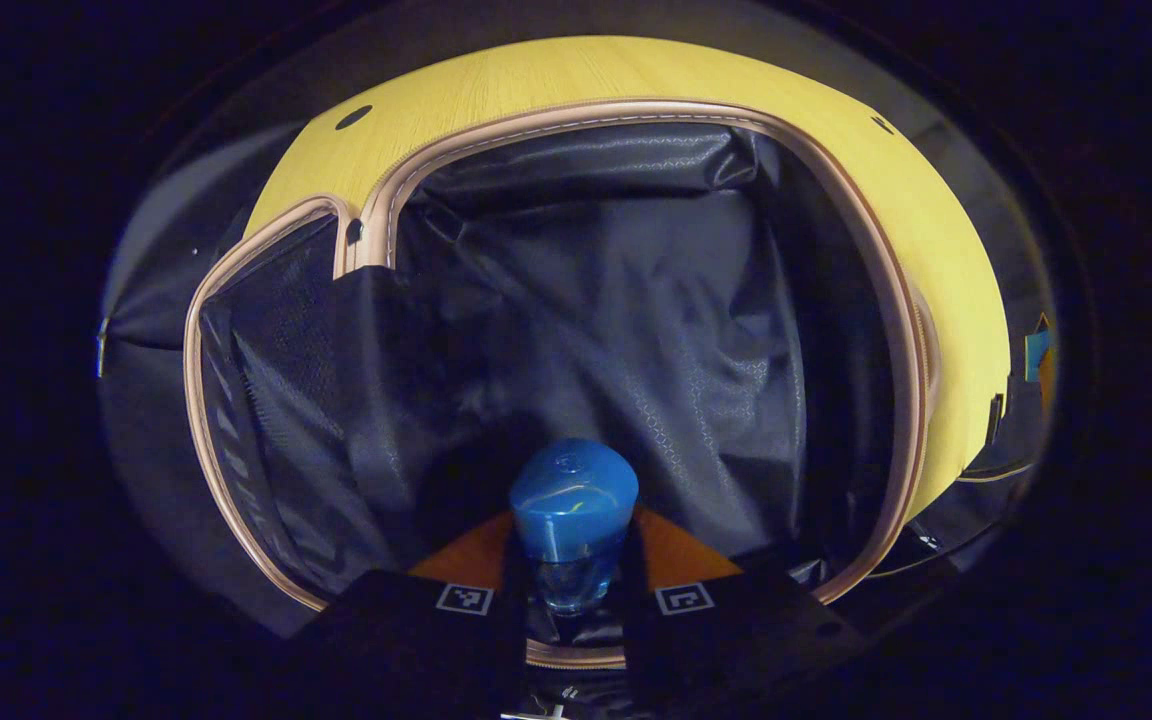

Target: First open the suitcase, pack the skin care products into it, and then close the suitcase.

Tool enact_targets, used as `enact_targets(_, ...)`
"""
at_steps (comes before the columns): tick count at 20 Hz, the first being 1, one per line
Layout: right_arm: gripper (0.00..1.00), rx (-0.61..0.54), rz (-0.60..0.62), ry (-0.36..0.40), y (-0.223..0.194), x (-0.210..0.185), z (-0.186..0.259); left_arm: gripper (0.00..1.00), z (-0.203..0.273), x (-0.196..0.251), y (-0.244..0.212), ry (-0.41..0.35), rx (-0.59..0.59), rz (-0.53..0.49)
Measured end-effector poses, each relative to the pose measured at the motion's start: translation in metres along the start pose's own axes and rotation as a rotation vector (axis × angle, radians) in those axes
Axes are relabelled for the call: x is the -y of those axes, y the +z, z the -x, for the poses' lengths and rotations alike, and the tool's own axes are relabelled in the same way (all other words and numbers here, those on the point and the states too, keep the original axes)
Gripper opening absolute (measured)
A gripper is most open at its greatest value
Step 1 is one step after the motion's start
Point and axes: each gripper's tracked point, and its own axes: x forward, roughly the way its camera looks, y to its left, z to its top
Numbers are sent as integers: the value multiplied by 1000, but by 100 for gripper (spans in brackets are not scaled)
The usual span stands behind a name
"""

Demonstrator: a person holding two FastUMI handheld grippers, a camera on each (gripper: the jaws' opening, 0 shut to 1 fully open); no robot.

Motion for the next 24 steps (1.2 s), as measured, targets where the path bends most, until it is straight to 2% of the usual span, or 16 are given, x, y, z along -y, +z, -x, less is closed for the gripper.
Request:
enact_targets(4, 40, -37, 4, 4, -6, -20, -6, 52, 0, -2, 1, -17, 43, -11)
enact_targets(7, 40, -82, -6, 40, -12, -46, -11, 55, 13, -5, 11, -12, 133, -36)
enact_targets(9, 40, -114, -8, 76, -14, -63, -17, 67, 31, -7, 18, -32, 214, -25)
enact_targets(10, 40, -134, -3, 100, -15, -76, -19, 75, 41, -7, 20, -62, 256, -8)
enact_targets(11, 40, -170, -5, 131, -18, -89, -23, 77, 51, -6, 21, -98, 310, 17)
enact_targets(14, 40, -284, -88, 216, -31, -129, -41, 78, 95, -24, 22, -178, 471, 80)
enact_targets(17, 40, -430, -182, 259, -57, -166, -61, 79, 133, -69, 8, -176, 604, 129)
enact_targets(19, 40, -527, -186, 232, -81, -180, -85, 81, 147, -108, -12, -151, 635, 181)
enact_targets(21, 40, -648, -188, 148, -109, -181, -96, 83, 146, -145, -37, -118, 629, 251)
enact_targets(24, 41, -798, -207, 81, -142, -189, -98, 83, 136, -185, -68, -91, 618, 357)
